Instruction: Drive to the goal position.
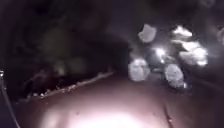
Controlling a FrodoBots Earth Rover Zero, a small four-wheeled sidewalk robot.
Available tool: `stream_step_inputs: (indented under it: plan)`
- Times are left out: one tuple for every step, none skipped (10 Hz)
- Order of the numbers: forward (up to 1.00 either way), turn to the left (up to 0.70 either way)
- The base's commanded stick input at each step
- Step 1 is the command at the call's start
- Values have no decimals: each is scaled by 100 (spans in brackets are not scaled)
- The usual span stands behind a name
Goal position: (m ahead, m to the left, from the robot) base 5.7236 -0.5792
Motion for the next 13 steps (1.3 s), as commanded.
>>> stream_step_inputs:
  plan:
    - [50,3]
    - [50,11]
    - [50,-50]
    - [50,-50]
    - [43,-50]
    - [0,-50]
    - [0,-38]
    - [0,-2]
    - [-45,2]
    - [-47,8]
    - [0,0]
    - [0,0]
    - [0,0]
